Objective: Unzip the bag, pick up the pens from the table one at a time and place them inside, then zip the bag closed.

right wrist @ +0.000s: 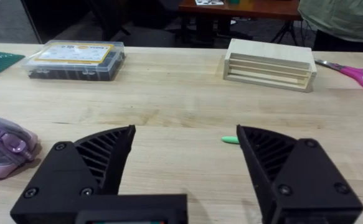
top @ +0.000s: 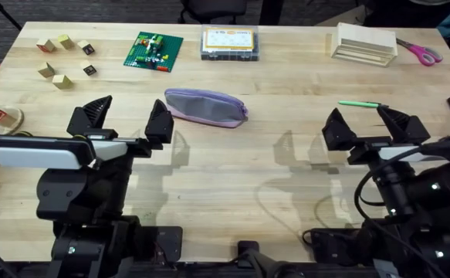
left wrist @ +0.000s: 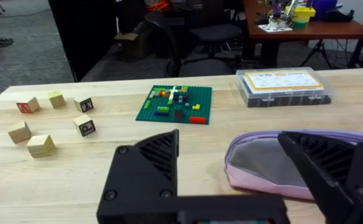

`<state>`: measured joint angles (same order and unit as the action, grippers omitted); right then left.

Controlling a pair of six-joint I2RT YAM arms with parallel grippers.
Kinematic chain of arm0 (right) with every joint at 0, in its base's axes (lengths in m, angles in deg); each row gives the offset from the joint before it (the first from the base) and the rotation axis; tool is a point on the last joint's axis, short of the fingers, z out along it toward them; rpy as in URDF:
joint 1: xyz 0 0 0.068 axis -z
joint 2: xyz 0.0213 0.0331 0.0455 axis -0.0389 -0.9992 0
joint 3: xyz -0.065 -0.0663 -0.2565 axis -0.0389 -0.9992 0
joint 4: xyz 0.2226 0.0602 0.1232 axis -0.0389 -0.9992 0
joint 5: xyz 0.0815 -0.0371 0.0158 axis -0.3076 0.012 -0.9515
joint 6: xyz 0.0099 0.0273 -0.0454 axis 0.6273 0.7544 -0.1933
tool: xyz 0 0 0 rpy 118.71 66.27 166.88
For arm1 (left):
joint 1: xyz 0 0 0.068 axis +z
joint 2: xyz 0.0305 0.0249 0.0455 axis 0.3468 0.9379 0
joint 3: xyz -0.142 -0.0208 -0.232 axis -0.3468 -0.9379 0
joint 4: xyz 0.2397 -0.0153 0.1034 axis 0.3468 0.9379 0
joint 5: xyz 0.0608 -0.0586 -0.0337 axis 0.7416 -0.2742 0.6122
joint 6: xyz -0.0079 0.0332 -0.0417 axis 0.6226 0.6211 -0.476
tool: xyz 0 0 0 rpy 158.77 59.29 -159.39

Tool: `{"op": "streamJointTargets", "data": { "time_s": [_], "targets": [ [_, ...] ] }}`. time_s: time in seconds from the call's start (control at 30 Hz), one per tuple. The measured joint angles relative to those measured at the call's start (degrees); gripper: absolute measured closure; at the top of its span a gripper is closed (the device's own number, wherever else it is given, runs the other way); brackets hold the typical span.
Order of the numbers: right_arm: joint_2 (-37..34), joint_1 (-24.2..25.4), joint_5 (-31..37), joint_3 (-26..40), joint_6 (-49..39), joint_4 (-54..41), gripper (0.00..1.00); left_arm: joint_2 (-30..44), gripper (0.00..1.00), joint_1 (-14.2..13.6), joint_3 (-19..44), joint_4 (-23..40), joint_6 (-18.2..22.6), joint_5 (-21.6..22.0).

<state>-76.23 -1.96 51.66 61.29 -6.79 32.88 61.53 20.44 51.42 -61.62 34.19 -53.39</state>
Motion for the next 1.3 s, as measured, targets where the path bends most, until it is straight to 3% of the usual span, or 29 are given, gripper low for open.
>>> {"op": "streamJointTargets", "data": {
  "time_s": [0.8,1.03,1.3],
  "targets": [
    [0.0,-0.1,0.0,1.6,0.0,-3.5,0.003,0.0,0.008,0.0,0.8,0.7,1.1,0.7],
    [-0.6,-0.1,-0.2,9.2,0.0,-14.1,0.005,1.7,0.008,0.0,9.2,2.7,1.3,2.6],
    [-8.2,-0.1,-0.2,23.0,0.0,-19.8,0.004,14.7,0.008,0.0,24.1,13.2,1.3,3.2]
  ]
}}
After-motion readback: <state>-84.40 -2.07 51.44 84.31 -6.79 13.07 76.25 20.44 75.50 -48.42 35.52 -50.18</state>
